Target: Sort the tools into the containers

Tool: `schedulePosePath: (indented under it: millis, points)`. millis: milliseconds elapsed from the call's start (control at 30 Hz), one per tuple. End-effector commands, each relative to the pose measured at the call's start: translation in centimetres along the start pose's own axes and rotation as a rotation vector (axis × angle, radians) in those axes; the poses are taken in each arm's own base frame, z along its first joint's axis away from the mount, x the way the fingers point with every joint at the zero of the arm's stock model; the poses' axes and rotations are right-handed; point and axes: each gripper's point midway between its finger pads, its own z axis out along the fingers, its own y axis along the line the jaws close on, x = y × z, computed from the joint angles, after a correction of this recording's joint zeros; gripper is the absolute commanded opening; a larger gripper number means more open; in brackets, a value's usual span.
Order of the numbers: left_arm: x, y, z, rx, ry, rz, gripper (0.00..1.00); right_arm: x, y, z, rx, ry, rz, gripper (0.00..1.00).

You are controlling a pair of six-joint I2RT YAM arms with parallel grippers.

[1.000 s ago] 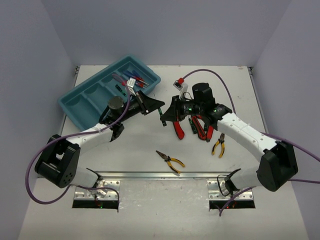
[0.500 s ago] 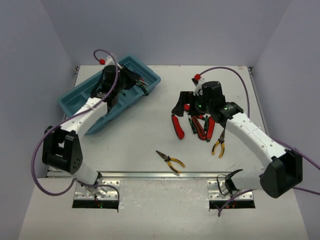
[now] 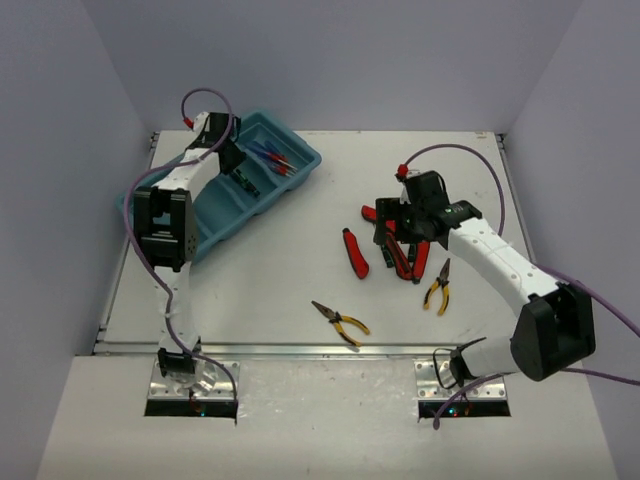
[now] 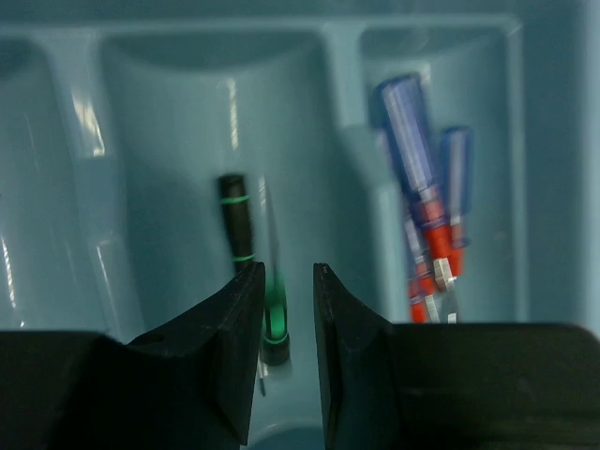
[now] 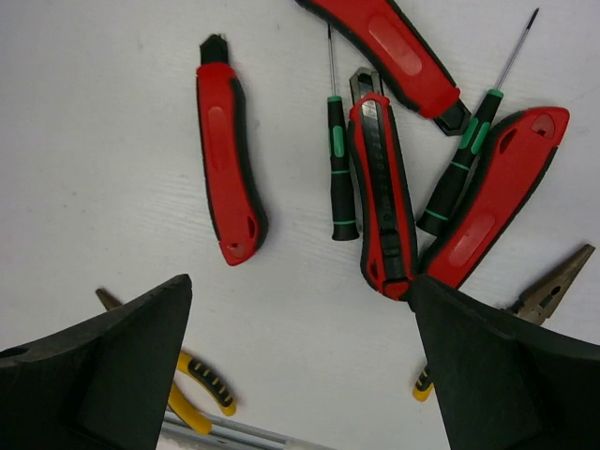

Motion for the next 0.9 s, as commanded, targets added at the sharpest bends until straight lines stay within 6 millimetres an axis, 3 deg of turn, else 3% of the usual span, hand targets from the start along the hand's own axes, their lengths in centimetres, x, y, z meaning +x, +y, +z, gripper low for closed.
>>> schedulePosePath:
  millis: [0, 33, 133, 167, 267, 400, 567, 733, 867]
  points:
    - [-1.8, -2.0, -2.2, 0.063, -0.017, -0.001, 0.70, -1.2, -0.7, 1.9, 0.061, 0.037, -0.075, 0.78]
    - [-2.1, -2.2, -2.9, 0.078, -0.020, -0.006, 0.81, -0.9, -0.8, 2.8, 0.079, 0.071, -0.089, 0.69]
    - [-3.4, -2.9, -5.7, 0.129, -0.041, -0.021, 0.94, -0.2, -0.7, 5.2, 0.123, 0.142, -0.143, 0.55]
    - [-4.1, -3.1, -7.6, 0.161, -0.057, -0.028, 0.98, -0.1, -0.6, 6.2, 0.151, 0.167, -0.174, 0.50]
    - [-4.8, -3.1, -11.8, 0.234, -0.079, -0.033, 1.00, -0.2, -0.6, 8.0, 0.197, 0.202, -0.201, 0.41]
    - [-5.4, -2.5, -19.1, 0.385, -0.143, -0.052, 1.00, 1.4, -1.7, 10.1, 0.257, 0.273, -0.208, 0.38]
    - [-2.9, -0.9, -23.1, 0.489, -0.118, -0.040, 1.00, 3.2, -2.2, 11.7, 0.266, 0.321, -0.203, 0.35]
    - [-1.3, -0.7, -24.6, 0.527, -0.098, -0.008, 1.00, 5.0, -3.4, 12.6, 0.316, 0.365, -0.210, 0.33]
    - [1.4, -1.5, -24.3, 0.538, -0.049, 0.036, 1.00, 7.0, -3.1, 13.5, 0.278, 0.419, -0.196, 0.23]
